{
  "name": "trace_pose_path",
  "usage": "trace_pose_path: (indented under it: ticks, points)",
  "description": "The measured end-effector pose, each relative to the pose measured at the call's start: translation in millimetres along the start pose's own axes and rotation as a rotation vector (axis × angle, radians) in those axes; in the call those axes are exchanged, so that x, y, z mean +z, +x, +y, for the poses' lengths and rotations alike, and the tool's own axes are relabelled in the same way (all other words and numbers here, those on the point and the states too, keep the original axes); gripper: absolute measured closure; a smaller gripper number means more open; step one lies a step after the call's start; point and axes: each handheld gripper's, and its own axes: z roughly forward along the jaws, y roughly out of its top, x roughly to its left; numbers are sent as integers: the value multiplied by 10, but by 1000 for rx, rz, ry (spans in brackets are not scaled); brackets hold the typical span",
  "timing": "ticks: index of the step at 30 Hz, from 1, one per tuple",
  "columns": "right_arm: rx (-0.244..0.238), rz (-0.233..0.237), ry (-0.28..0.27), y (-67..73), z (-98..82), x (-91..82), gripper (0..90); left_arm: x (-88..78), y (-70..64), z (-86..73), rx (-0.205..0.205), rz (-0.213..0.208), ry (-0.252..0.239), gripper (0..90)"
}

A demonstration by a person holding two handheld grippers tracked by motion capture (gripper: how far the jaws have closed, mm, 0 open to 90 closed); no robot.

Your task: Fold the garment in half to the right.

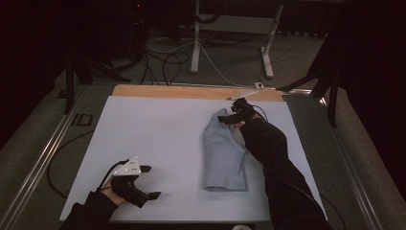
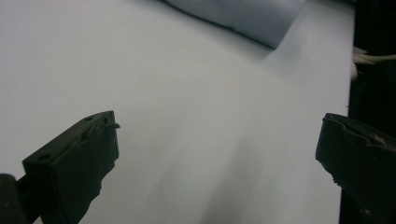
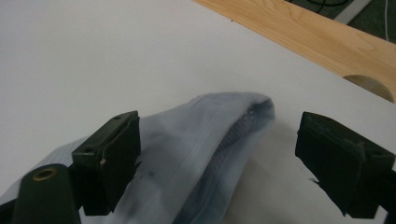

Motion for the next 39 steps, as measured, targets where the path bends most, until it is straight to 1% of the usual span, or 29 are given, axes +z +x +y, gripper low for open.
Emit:
trace_pose_path:
  ticks: [2,3,4,5,6,7,8,10,11,12,14,15,16,17,19,21,23,25,27,28,30,32,33,36,37,39]
  points:
    - [31,9,5,-17,11,52,211,-34,12,-41,-11,5,-14,3]
    - [36,17,10,-18,13,77,228,-44,16,-52,-14,11,-13,4]
    - [39,12,20,-15,11,98,261,-56,14,-60,-11,22,-11,3]
    - [39,17,28,-15,2,116,315,-67,12,-67,-8,27,-18,3]
    - [39,17,28,-15,2,116,315,-67,12,-67,-8,27,-18,3]
    - [46,19,42,-14,-10,132,337,-83,5,-76,-16,35,-24,3]
    - [48,19,78,-28,-46,162,412,-91,1,-79,-11,42,-22,3]
    - [57,5,112,-48,-86,174,472,-102,-3,-84,-17,54,-24,3]
    - [60,14,121,-62,-109,177,518,-109,-2,-88,-21,54,-26,4]
    - [58,19,132,-68,-130,180,546,-116,-1,-94,-22,57,-29,3]
    - [43,24,159,-71,-161,189,641,-129,2,-107,-26,63,-32,3]
    - [24,16,164,-65,-172,192,691,-133,6,-115,-29,68,-33,3]
    - [20,5,169,-52,-176,189,727,-136,9,-123,-36,71,-36,3]
    - [17,10,164,-47,-177,187,785,-141,14,-130,-35,72,-36,3]
    - [1,19,155,-27,-159,173,842,-148,19,-142,-40,77,-42,3]
    - [-24,30,135,7,-127,151,851,-156,32,-149,-51,81,-54,3]
    - [-29,54,107,38,-88,125,853,-165,42,-149,-53,88,-60,3]
    - [-34,55,77,48,-46,103,853,-175,46,-148,-51,96,-66,3]
    - [-12,62,43,39,-20,91,853,-187,54,-149,-54,105,-75,3]
    - [-7,58,44,35,-15,99,853,-188,54,-151,-55,107,-81,3]
    - [-6,46,65,17,-17,132,853,-193,55,-151,-52,110,-88,4]
    - [10,39,87,-6,-46,173,853,-204,64,-151,-49,112,-103,3]
    - [15,28,104,-13,-63,191,853,-209,67,-151,-49,112,-115,3]
    - [20,17,128,-41,-96,225,852,-229,79,-147,-50,127,-129,3]
    - [36,16,132,-44,-100,232,851,-235,84,-148,-54,131,-135,3]
    - [30,7,149,-51,-115,262,849,-241,82,-147,-54,132,-140,3]
